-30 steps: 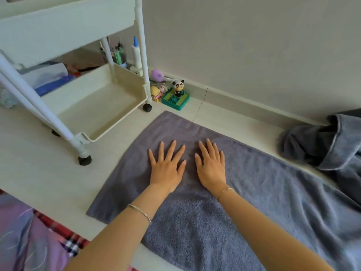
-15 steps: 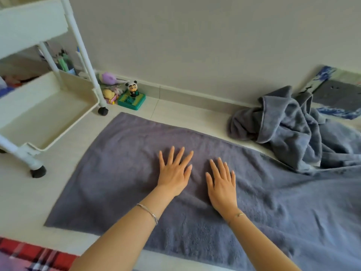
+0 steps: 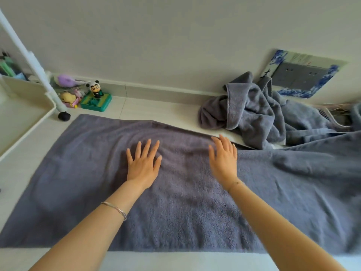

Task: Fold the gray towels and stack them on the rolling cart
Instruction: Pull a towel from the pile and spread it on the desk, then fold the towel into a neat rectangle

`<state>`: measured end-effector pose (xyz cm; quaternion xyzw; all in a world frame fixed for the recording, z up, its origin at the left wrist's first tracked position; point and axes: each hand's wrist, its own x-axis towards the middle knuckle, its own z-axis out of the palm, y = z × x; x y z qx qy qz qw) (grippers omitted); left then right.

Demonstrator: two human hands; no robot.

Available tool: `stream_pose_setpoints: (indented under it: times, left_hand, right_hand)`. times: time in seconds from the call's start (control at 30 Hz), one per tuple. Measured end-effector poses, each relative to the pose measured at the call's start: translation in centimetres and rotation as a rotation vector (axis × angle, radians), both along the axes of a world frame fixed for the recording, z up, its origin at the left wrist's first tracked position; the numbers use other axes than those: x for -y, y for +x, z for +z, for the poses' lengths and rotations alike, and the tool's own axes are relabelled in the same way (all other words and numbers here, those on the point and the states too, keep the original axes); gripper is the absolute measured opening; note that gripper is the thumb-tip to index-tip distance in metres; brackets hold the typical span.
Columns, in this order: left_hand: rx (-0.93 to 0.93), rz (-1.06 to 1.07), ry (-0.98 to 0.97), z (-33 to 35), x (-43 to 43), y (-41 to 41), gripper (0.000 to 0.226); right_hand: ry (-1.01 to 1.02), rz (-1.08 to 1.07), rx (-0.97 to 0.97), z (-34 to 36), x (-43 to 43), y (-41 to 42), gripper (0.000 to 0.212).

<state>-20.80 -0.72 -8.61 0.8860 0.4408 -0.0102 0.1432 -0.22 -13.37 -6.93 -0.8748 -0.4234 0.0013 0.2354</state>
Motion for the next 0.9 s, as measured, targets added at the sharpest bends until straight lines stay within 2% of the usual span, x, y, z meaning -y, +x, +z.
stream_pose_setpoints:
  times: [0.1, 0.23, 0.3, 0.5, 0.7, 0.8, 0.9]
  left_hand:
    - [0.086, -0.081, 0.003, 1.5, 0.0, 2.0, 0.056]
    - [0.234, -0.249, -0.002, 3.9, 0.3, 7.8, 0.052]
    - [0.279, -0.346, -0.004, 4.4, 0.9, 11.3, 0.048]
    - [0.238, -0.513, -0.023, 2.6, 4.3, 19.4, 0.043]
    - [0.236, -0.470, 0.039, 1.2, 5.0, 22.6, 0.031]
    - [0.227, -0.580, -0.052, 3.1, 4.3, 23.2, 0.025]
    - [0.348, -0.610, -0.276, 5.4, 3.2, 23.1, 0.025]
  right_hand:
    - [-0.009, -0.093, -0.068, 1.7, 0.5, 5.3, 0.036]
    - [-0.244, -0.010, -0.254, 2.8, 2.1, 10.1, 0.037]
    - [-0.331, 0.020, -0.281, 2.6, 2.7, 11.6, 0.033]
    - [-0.283, 0.087, -0.306, 2.4, 3.6, 13.5, 0.028]
    - [-0.280, 0.194, -0.250, 2.1, 5.5, 16.1, 0.023]
    - [-0.322, 0.258, -0.178, 2.7, 6.6, 17.8, 0.010]
    - [-0.352, 0.317, -0.243, 4.3, 7.8, 19.9, 0.029]
